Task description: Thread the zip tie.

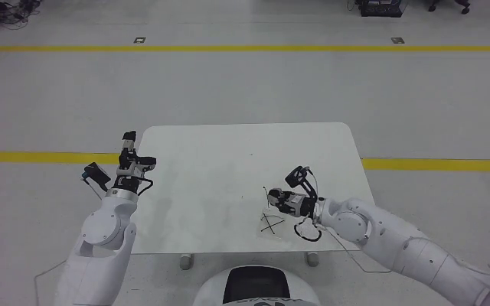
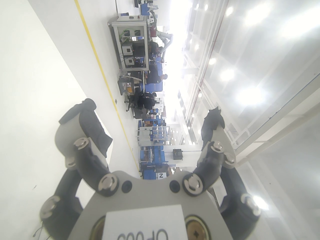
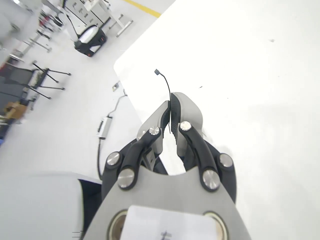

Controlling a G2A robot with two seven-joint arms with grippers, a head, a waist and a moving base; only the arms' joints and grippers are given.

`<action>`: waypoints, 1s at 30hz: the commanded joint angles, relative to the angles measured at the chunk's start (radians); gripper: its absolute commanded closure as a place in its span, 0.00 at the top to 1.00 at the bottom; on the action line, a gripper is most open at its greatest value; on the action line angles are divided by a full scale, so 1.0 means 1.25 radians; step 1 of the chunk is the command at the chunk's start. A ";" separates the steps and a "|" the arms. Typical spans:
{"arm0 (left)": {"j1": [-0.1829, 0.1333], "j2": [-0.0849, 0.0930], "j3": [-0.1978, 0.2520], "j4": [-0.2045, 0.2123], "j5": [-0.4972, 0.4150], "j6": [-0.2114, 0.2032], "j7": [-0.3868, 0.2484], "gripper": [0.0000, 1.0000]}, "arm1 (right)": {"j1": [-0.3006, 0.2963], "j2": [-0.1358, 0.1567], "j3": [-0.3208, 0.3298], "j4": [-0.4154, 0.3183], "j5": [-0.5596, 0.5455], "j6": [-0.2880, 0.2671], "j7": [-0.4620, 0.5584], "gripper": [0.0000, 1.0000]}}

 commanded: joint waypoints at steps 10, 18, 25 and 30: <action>0.000 0.000 0.000 0.000 0.000 0.000 0.000 1.00 | 0.000 0.000 0.000 0.000 0.008 0.000 0.002 0.00; 0.000 0.000 0.000 0.000 0.000 0.000 0.000 1.00 | -0.016 -0.003 0.049 0.019 0.148 0.000 0.017 0.00; 0.000 0.000 0.000 0.000 0.000 0.000 0.000 1.00 | -0.034 0.003 0.114 0.023 0.265 0.000 0.099 0.00; 0.000 0.000 0.000 0.000 0.000 0.000 0.000 1.00 | -0.034 0.003 0.114 0.023 0.265 0.000 0.099 0.00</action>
